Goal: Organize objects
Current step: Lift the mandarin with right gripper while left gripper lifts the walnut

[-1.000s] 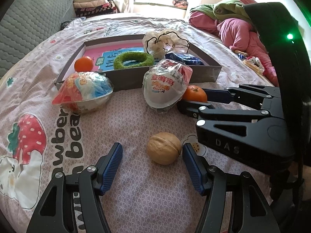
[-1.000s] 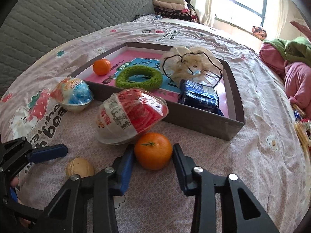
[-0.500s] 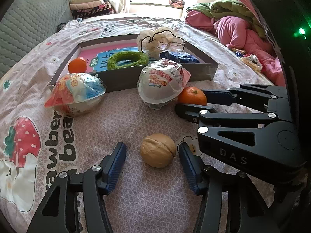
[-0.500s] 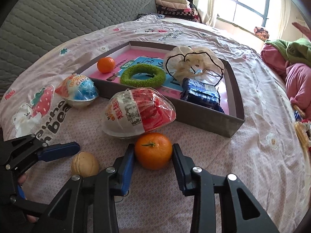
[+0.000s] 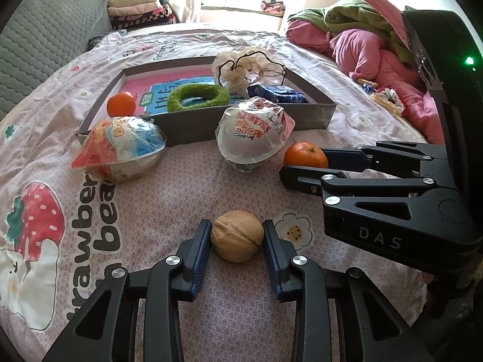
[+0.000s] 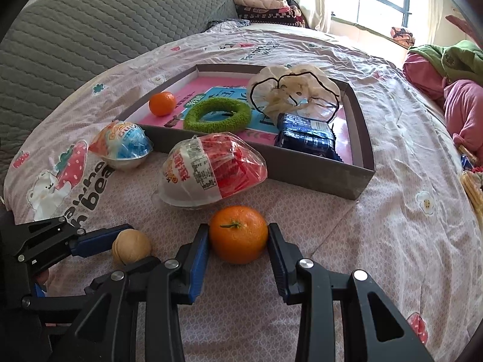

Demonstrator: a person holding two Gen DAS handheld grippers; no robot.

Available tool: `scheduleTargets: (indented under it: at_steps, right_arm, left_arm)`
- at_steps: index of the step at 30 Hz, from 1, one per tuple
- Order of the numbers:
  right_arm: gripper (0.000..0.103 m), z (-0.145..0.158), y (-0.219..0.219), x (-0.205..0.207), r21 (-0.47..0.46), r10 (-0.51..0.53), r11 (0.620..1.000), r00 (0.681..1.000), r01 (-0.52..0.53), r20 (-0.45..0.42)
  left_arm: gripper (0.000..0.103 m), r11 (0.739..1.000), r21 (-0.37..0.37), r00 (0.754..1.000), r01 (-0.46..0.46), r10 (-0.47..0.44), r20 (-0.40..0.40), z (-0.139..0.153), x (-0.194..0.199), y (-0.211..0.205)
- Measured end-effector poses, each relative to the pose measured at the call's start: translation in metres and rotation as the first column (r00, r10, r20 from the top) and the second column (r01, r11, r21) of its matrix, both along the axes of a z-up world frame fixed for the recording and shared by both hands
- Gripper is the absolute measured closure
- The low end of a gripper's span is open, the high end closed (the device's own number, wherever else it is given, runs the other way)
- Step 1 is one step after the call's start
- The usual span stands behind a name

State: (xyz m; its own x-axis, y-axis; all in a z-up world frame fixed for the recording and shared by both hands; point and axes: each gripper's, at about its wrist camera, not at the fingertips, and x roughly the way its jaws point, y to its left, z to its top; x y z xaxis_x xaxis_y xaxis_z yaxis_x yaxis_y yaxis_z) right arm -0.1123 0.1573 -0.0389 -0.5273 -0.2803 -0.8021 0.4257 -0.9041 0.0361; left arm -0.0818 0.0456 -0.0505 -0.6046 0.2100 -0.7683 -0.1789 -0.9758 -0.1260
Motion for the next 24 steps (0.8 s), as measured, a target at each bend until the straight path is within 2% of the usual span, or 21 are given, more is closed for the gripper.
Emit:
scheduleTargets:
  at_steps: [13,24]
  right_arm:
    - [0.065,0.006,0.001,0.004,-0.024,0.007,1.000,1.000,-0.007,-0.001]
    - [0.065,0.014,0.003,0.007,-0.056,0.014,0.998,1.000,-0.014,-0.004]
  left_arm:
    - [0.069,1.000,0.008,1.000,-0.021,0.021,-0.016,0.007,0.004,-0.008]
    - [0.069,0.997,0.004,0.996,-0.078,0.078,-0.041,0.021,0.006,-0.026]
